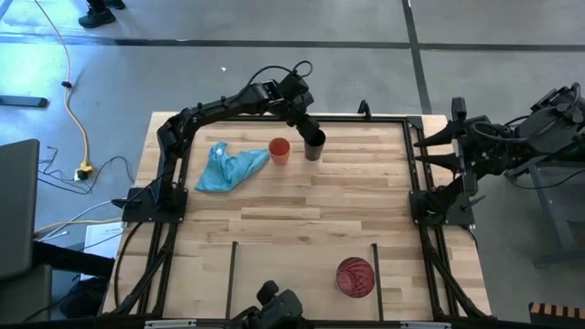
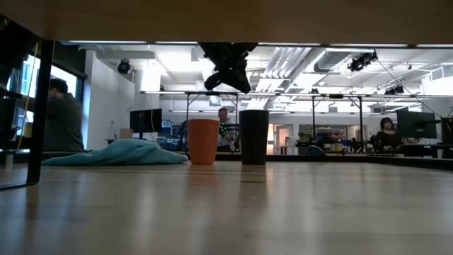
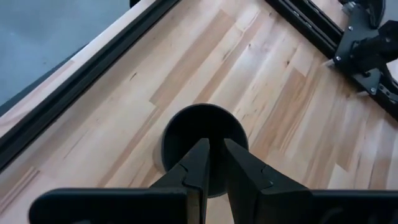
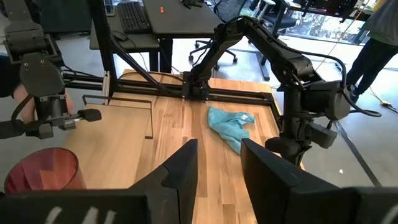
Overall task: Stack small to large cups/mugs on shelf
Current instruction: Put the black cup on the shelf
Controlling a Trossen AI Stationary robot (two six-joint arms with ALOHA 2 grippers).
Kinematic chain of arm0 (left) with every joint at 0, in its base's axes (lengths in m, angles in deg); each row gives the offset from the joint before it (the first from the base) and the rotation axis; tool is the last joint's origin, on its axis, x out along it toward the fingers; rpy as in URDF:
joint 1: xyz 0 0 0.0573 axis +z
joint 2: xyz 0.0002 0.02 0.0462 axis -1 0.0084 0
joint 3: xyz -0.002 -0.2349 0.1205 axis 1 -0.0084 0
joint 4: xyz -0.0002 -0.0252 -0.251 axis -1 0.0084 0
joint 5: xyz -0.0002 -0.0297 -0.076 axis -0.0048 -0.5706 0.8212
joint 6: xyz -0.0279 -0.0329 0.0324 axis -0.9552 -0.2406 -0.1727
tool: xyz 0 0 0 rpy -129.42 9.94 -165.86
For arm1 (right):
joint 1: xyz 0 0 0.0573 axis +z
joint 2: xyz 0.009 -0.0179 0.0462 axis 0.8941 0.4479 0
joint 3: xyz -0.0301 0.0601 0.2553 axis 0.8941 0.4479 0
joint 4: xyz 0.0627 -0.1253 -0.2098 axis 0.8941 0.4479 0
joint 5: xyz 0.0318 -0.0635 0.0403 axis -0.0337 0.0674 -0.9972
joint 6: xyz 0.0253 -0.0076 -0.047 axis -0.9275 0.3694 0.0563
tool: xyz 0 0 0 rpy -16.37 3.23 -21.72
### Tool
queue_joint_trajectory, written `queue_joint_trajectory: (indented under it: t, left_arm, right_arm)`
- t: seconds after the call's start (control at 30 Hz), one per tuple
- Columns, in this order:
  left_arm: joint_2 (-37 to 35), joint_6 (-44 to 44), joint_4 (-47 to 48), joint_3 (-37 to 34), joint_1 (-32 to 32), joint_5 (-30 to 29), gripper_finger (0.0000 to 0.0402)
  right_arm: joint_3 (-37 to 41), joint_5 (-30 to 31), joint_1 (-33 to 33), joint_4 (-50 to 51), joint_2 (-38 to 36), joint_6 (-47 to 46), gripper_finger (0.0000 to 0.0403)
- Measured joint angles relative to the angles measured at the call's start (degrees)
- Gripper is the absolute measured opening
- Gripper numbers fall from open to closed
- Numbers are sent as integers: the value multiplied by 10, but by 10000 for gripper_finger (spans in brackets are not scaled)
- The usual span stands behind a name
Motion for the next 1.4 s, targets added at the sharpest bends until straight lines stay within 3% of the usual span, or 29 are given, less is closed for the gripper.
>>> queue_joint_trajectory:
  t: [0.93, 1.13, 1.4]
  left_arm:
    - [0, -33, 36, 0, 1, 17, 38]
    - [0, -33, 38, 0, 1, 26, 100]
    - [0, -33, 48, 0, 1, -23, 200]
  right_arm:
    - [0, 0, 0, 0, 0, -3, 114]
    - [0, 0, 0, 0, 1, -3, 114]
    - [0, -4, 0, 0, 1, -3, 114]
